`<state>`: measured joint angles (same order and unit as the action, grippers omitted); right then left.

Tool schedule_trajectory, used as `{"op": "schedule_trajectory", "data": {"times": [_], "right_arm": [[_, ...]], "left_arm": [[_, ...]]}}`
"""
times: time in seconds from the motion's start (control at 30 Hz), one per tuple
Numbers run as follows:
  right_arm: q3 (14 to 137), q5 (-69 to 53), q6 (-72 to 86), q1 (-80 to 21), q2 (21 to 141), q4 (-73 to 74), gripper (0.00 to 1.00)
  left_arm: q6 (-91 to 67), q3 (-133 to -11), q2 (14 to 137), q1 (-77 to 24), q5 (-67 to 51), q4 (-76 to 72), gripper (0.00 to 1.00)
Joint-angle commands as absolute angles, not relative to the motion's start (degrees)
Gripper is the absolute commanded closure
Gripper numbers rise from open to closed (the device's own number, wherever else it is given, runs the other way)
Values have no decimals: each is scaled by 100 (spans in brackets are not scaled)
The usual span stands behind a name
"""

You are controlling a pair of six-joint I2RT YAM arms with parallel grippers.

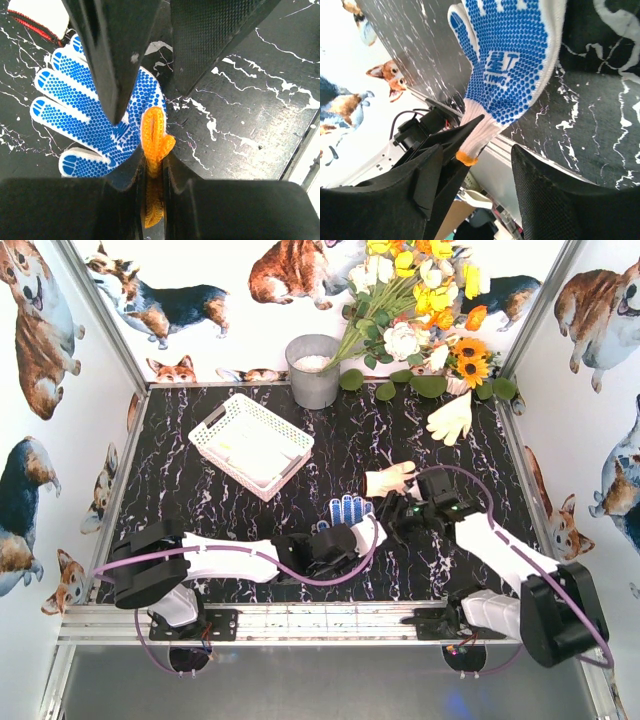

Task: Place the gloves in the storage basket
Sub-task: Pick up the glove from the center of the board.

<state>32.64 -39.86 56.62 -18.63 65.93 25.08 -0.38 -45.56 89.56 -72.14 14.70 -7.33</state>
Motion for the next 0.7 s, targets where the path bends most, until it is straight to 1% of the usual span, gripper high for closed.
{"op": "schedule_trajectory", "data": {"times": [0.0,0.03,0.07,0.17,0.27,0.47,0.67], "right_arm": [[3055,-3465,5951,-1802,6090,2320,39],[2868,-3364,6105,-1802,5938,2198,37],[2695,-3254,6280,-1802,5776,2056,32],[2154,-3001,6944,-1802,5380,1382,26],[1869,-2779,7353,-1802,5170,922,22],[1820,-2696,7569,-1801,5451,411,21],[1800,-2870,7597,-1809,6120,-144,22]], "left_arm": [[-310,-4568,8814,-7241,1596,-689,100],[-327,-4566,8799,-7242,1591,-694,100],[-337,-4562,8781,-7240,1579,-702,100],[-385,-4576,8739,-7235,1509,-725,100],[-417,-4597,8699,-7234,1460,-704,100],[-505,-4520,8616,-7233,1403,-747,100],[-630,-4399,8479,-7225,1380,-844,100]]}}
